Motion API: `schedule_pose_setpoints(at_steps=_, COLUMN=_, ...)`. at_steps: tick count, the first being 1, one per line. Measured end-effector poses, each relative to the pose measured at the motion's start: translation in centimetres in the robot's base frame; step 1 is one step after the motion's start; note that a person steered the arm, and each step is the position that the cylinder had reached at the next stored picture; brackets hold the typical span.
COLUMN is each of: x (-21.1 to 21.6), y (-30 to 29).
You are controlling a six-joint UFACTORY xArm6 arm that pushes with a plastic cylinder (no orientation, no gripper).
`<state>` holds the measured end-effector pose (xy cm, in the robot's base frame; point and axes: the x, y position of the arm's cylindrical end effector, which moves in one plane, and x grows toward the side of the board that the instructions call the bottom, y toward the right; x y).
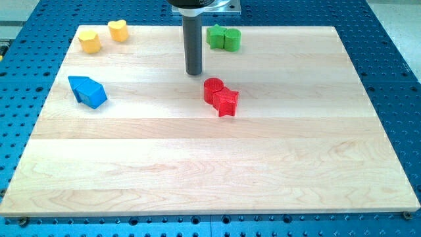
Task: Move the yellow heart into the yellow hexagon
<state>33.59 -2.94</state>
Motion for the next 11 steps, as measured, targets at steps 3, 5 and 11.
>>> schedule_pose_setpoints(at_steps=3, x=-4.6, y=-8.9)
schedule_pose_setpoints(at_steps=5, x=-12.2, y=-8.4)
schedule_pose_setpoints(at_steps=11, x=-12.2, y=-27.4)
